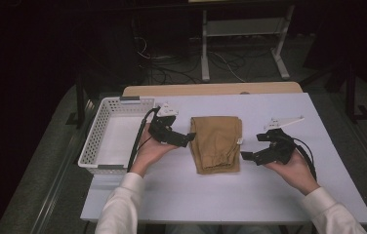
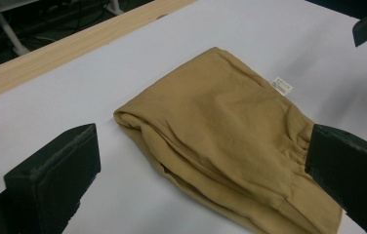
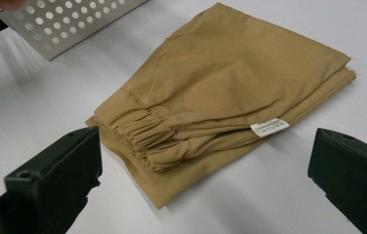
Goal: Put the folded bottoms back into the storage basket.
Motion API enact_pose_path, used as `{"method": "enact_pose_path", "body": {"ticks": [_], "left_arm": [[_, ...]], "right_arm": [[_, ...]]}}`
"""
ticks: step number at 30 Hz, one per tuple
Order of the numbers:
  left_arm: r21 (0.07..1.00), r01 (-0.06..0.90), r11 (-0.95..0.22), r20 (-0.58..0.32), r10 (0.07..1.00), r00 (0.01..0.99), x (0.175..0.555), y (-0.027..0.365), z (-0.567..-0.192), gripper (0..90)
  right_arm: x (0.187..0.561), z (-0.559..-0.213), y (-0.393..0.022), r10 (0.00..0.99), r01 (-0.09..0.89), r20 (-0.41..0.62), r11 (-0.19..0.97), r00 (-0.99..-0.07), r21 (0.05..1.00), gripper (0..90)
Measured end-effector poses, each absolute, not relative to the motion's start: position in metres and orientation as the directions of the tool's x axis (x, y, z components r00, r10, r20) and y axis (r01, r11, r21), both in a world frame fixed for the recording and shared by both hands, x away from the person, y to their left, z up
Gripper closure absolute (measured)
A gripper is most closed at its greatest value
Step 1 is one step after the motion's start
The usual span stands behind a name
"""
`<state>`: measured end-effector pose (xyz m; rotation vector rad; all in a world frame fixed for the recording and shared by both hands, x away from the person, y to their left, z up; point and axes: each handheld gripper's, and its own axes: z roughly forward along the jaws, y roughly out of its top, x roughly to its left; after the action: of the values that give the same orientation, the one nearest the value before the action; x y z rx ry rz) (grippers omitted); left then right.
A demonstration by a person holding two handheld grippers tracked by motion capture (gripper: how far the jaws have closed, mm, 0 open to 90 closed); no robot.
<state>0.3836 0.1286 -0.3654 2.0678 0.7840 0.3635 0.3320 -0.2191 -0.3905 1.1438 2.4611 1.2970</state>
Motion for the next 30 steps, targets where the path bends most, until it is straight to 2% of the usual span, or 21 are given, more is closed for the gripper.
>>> {"method": "enact_pose_path", "body": {"ticks": [19, 30], "left_arm": [[0.789, 0.428, -0.441, -0.051, 0.647, 0.76, 0.408, 0.102, -0.375, 0.7], [0.791, 0.484, -0.374, -0.105, 0.696, 0.71, 0.425, 0.101, -0.388, 0.7]], "right_arm": [[0.341, -0.399, -0.216, 0.688, 0.592, 0.24, 0.333, -0.685, 0.734, 0.0], [0.347, -0.408, -0.209, 0.69, 0.61, 0.261, 0.322, -0.675, 0.724, 0.0]]}}
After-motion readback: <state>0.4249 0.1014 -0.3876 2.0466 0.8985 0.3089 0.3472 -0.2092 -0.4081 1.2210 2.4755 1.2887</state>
